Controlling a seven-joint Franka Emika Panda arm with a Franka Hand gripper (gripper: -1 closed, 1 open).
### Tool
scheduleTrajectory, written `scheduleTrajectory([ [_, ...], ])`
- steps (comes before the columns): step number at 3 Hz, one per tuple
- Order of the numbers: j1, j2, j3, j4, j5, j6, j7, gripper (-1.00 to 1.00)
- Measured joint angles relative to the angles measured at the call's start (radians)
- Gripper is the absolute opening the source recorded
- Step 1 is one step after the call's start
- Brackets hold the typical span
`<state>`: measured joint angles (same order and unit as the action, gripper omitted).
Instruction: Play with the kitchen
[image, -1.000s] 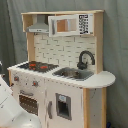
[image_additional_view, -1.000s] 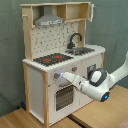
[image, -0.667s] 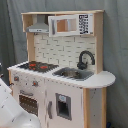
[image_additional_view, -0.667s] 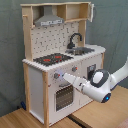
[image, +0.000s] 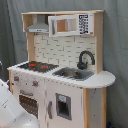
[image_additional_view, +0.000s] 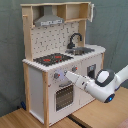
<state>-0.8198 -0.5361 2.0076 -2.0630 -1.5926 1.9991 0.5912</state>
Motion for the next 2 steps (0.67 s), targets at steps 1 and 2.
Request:
scheduleTrajectory([
  [1,0.028,0.031,-0.003,-0.006,0.000,-0.060,-0.068,1.00],
  [2,0.056,0.069,-0.007,-0.015,0.000,-0.124,-0.139,1.00],
])
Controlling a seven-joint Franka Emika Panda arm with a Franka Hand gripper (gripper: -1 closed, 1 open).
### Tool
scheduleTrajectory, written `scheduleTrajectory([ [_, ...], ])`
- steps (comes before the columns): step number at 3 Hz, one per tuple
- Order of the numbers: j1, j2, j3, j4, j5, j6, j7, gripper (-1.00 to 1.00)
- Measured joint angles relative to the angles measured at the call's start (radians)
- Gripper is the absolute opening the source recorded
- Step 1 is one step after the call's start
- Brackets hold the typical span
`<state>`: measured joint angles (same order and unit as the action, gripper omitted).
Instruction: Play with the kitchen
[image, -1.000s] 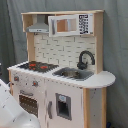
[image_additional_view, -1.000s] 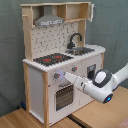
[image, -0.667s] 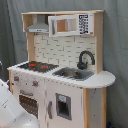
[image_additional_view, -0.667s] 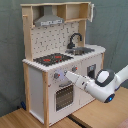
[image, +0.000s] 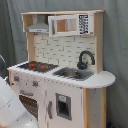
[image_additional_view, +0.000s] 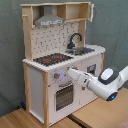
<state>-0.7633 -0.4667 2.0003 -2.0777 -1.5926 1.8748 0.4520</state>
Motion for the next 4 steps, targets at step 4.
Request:
scheduleTrajectory([
  [4,0.127,0.216,-0.009,-0.049,-0.003,-0.338,-0.200,1.00],
])
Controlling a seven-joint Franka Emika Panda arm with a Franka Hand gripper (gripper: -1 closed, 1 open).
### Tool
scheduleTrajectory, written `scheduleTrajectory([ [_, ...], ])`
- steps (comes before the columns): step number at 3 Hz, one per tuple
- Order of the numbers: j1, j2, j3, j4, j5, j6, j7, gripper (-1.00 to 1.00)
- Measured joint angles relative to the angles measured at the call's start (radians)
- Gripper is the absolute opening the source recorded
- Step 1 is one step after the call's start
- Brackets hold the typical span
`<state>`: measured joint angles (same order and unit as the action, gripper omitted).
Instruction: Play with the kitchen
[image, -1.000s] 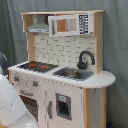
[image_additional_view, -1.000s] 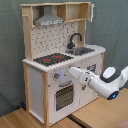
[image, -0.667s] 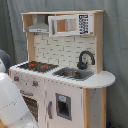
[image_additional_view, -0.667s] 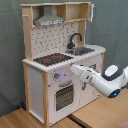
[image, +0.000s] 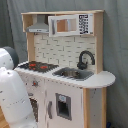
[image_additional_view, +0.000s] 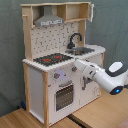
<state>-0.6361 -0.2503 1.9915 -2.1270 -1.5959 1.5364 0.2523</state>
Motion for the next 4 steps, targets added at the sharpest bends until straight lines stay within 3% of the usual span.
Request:
scheduleTrajectory([
  [2,0.056,0.087,0.003,-0.013,-0.007,-0.208,0.013,1.00],
  [3,0.061,0.103,0.007,-0.013,-0.007,-0.302,0.055,1.00],
  [4,0.057,0.102,-0.008,-0.010,-0.015,-0.362,0.148,1.00],
])
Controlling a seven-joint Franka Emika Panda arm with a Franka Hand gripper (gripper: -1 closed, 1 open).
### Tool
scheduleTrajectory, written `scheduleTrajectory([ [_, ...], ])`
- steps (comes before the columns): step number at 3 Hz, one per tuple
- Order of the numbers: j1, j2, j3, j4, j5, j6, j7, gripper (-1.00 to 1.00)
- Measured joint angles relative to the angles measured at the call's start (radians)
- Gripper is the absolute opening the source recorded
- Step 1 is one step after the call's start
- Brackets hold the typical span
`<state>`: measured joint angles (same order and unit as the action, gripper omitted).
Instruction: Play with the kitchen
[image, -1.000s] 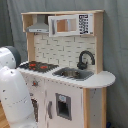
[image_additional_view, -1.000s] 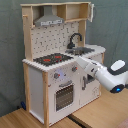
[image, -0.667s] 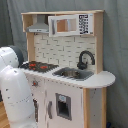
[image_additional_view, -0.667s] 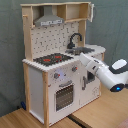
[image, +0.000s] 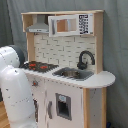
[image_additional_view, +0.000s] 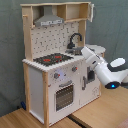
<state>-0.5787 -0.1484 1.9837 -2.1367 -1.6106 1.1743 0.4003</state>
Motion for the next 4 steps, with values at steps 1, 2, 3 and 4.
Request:
scheduleTrajectory([
  [1,-0.008,0.000,-0.044,0.029,-0.046,-0.008,0.081,1.00],
  [2,-0.009,0.000,-0.086,0.092,-0.094,-0.008,0.142,1.00],
  [3,-0.009,-0.002,-0.105,0.133,-0.107,-0.020,0.234,1.00],
  [4,-0.009,-0.001,-0.120,0.150,-0.107,-0.053,0.329,1.00],
])
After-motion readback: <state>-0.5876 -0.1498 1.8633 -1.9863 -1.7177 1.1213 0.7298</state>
